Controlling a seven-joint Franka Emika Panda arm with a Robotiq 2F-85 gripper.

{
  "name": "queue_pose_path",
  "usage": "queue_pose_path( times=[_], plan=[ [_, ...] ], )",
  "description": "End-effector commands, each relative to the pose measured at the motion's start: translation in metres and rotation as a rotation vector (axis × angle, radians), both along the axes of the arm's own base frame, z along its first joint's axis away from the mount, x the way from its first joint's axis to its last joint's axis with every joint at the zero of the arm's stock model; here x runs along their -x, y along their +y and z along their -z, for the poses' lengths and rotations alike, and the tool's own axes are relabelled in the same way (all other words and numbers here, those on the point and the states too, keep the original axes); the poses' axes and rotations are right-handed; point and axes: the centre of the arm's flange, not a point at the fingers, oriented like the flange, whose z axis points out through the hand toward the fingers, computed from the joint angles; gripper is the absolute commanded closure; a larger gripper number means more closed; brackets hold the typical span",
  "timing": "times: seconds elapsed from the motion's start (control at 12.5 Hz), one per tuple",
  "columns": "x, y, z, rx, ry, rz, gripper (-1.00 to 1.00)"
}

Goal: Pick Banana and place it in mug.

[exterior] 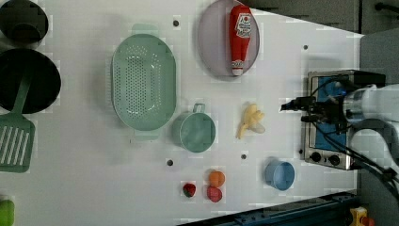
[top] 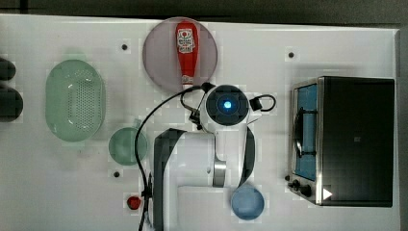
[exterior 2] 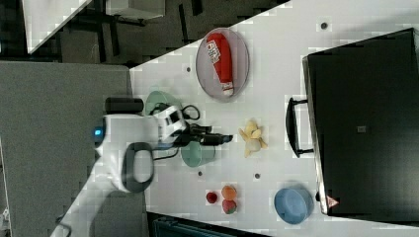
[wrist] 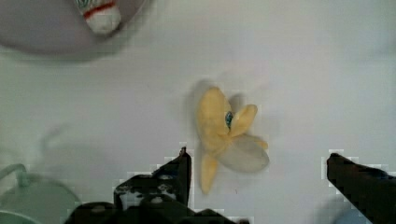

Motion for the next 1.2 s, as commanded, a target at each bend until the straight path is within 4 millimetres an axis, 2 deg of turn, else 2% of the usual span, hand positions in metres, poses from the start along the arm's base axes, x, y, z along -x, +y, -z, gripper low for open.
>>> queue_pose_path(
  times=[0.08,0.48,0.8,0.88,0.96,1.04,1.12,1.2],
  plan=[
    [0.004,-0.010,0.031,-0.019,-0.017,-0.241,-1.00],
    [0.012,-0.002,0.113,-0.027,0.078,-0.258,-1.00],
    [0.015,0.000,0.152,-0.021,0.067,-0.264,-1.00],
    [0.017,-0.001,0.155,-0.021,0.071,-0.262,-0.99],
    [0.018,-0.001,0.155,-0.022,0.073,-0.263,-0.79],
    [0.017,-0.001,0.155,-0.021,0.070,-0.263,-0.53],
    [0.018,0.000,0.155,-0.022,0.069,-0.263,-0.18],
    [0.016,0.000,0.153,-0.021,0.063,-0.264,0.04]
  ],
)
